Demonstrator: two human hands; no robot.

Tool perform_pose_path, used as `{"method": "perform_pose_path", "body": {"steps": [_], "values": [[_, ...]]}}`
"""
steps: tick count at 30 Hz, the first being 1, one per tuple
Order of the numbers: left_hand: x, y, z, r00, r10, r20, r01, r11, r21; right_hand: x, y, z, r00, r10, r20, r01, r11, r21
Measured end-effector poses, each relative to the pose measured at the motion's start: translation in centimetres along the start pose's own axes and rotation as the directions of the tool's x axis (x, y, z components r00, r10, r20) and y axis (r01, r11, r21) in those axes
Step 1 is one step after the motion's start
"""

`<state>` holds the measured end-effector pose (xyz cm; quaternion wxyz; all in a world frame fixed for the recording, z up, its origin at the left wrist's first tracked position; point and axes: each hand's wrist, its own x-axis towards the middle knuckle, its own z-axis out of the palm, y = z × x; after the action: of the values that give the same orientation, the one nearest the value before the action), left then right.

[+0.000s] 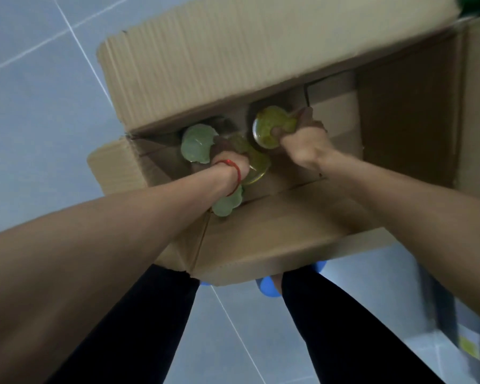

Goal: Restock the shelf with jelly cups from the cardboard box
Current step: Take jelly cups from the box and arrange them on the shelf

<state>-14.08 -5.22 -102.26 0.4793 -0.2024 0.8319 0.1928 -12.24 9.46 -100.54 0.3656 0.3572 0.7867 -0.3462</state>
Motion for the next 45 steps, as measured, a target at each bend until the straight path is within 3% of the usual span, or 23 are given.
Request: {"method": "perform_pose_path", "body": {"steps": [5, 11, 15, 19, 23, 28, 31, 35, 39, 41, 45], "values": [[-4.7, 0.4, -2.6, 0.997, 0.042, -0.057, -0.046, 0.997, -0.066, -4.4, 1.5, -2.6, 0.975, 0.174, 0.135, -0.216, 0.874, 0.434], [-13.4, 1.1, -7.2, 0.989, 0.138, -0.054, -0.136, 0.99, 0.041, -12.8, 1.7, -5.6, 0.946, 0.238, 0.221, -0.319, 0.81, 0.492], [-18.6, 2.0, -9.9, 0.978, 0.207, -0.004, -0.203, 0.964, 0.171, -17.5, 1.7, -7.1, 0.916, 0.258, 0.307, -0.396, 0.711, 0.581], [-22.2, 2.4, -12.3, 0.928, 0.366, 0.074, -0.371, 0.883, 0.289, -21.7, 1.9, -8.0, 0.929, 0.232, 0.288, -0.368, 0.65, 0.664], [-24.9, 1.4, -14.5, 0.859, 0.481, 0.174, -0.509, 0.768, 0.388, -26.4, 2.0, -7.6, 0.94, 0.222, 0.26, -0.34, 0.532, 0.776], [-28.7, 0.7, -16.6, 0.861, 0.484, 0.157, -0.499, 0.744, 0.445, -33.7, 2.8, -6.5, 0.934, 0.205, 0.291, -0.347, 0.336, 0.876], [-31.5, 0.5, -17.2, 0.866, 0.463, 0.188, -0.499, 0.78, 0.377, -38.6, 4.5, -5.7, 0.942, 0.12, 0.313, -0.329, 0.151, 0.932], [-36.5, 1.2, -16.3, 0.868, 0.38, 0.32, -0.429, 0.898, 0.096, -44.2, 6.2, -5.5, 0.969, 0.076, 0.236, -0.236, -0.011, 0.972], [-43.2, 1.1, -14.3, 0.804, 0.356, 0.476, -0.356, 0.93, -0.094, -49.8, 7.6, -6.6, 0.978, 0.203, 0.057, -0.054, -0.019, 0.998], [-47.9, 0.4, -13.0, 0.757, 0.385, 0.528, -0.395, 0.913, -0.099, -53.2, 9.4, -7.7, 0.956, 0.292, -0.02, 0.029, -0.027, 0.999], [-56.2, -0.5, -11.2, 0.647, 0.435, 0.626, -0.46, 0.878, -0.136, -60.1, 12.4, -10.4, 0.916, 0.374, -0.146, 0.132, 0.063, 0.989]]}}
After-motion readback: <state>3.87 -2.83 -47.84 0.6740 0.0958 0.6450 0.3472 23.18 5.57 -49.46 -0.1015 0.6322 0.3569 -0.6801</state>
